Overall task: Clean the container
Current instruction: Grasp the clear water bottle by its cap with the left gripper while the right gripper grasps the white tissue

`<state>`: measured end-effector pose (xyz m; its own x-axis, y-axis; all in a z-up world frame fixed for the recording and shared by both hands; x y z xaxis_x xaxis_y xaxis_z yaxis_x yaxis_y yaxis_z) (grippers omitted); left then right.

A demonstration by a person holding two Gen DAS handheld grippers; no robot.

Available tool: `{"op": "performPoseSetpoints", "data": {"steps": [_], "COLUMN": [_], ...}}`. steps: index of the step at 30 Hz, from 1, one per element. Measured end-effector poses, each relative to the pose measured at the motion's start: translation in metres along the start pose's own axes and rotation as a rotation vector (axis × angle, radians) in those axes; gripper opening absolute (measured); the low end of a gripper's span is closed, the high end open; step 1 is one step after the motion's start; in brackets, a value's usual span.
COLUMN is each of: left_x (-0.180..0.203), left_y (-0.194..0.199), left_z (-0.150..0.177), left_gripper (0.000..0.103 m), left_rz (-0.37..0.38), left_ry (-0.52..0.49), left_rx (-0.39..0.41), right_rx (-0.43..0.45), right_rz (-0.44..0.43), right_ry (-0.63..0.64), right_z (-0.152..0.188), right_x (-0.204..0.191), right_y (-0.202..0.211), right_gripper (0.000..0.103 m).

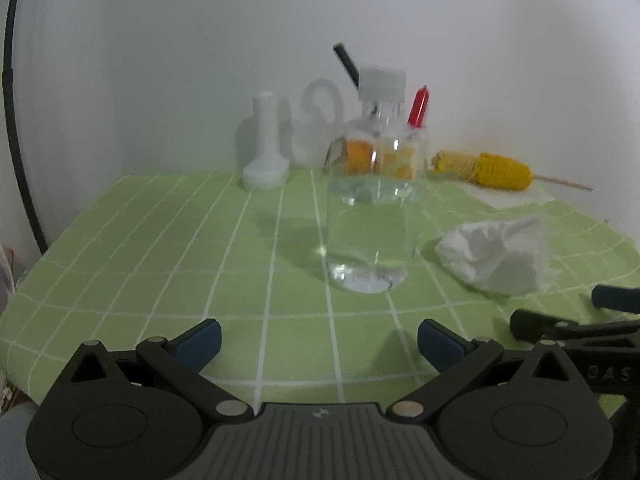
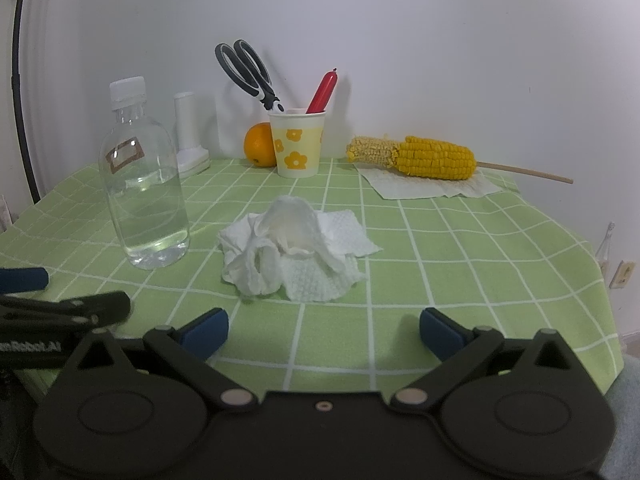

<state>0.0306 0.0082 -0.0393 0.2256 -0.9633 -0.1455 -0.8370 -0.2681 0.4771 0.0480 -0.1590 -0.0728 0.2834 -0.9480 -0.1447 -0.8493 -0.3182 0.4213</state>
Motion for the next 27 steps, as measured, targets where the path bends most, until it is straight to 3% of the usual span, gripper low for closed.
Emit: {"op": "performPoseSetpoints", "data": {"steps": [4,8,12,16,19,21,23,27], "left_x": [-0.005,-0.013,-0.018,-0.014,-0.007,-0.002,0.003,0.010], "left_y": [0.019,0.037,0.041,0.030,0.021,0.018,0.014,0.010], "left_z": [-0.015,-0.035,-0.064,-0.092,-0.104,-0.110,-0.113,-0.114], "left_gripper": [0.103,0.103,0.098,0.076,0.069,0.067,0.065,0.064], "left_rz": [0.031,0.040,0.038,0.056,0.074,0.080,0.083,0.106], "left_ry": [0.017,0.037,0.046,0.029,0.002,-0.019,-0.036,-0.056], "left_rx": [0.093,0.144,0.171,0.168,0.168,0.173,0.181,0.183], "right_rx": [0.071,0.170,0.199,0.129,0.052,0.012,-0.039,-0.060], "right_rz": [-0.020,-0.036,-0.112,-0.196,-0.284,-0.296,-0.289,-0.299], "right_ry": [-0.026,-0.012,0.010,0.086,0.111,0.119,0.129,0.117], "right_z": [-0.009,-0.031,-0.055,-0.066,-0.065,-0.061,-0.055,-0.044], "right_x": [0.002,0.006,0.012,0.015,0.013,0.011,0.010,0.015], "right_y": [0.010,0.024,0.020,-0.010,-0.031,-0.044,-0.053,-0.057], "right_gripper": [0.098,0.098,0.095,0.083,0.081,0.075,0.061,0.053]}}
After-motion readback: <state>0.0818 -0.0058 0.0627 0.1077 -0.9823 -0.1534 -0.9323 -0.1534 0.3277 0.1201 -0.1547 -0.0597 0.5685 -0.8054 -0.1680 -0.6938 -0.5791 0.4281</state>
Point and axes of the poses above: each gripper's, at about its wrist camera, not at the fingertips, and y roughly against the way its jaws point, x to its right, z to its underside, the point moved 6 cm from there along -y, roughly the way its jaws point, and after that the axes turned 15 degrees about -z, right-handed, at the moved point
